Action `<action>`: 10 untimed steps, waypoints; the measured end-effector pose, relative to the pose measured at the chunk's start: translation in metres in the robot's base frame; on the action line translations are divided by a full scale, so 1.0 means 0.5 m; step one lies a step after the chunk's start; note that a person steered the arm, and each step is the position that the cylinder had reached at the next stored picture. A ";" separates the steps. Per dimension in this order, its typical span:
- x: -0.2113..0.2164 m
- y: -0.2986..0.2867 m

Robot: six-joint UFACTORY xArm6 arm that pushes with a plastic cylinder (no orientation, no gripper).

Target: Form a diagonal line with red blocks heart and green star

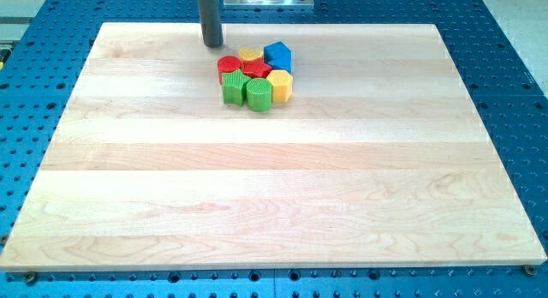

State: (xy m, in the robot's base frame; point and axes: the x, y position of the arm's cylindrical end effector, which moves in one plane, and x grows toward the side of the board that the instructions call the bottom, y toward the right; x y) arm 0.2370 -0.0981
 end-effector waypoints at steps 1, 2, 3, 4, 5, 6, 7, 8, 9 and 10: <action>0.001 0.000; -0.009 0.001; -0.041 0.115; -0.012 0.262; 0.121 0.266; 0.179 0.240; 0.229 0.240; 0.218 0.174; 0.282 0.103; 0.296 0.032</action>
State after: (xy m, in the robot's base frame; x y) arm 0.3851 -0.0820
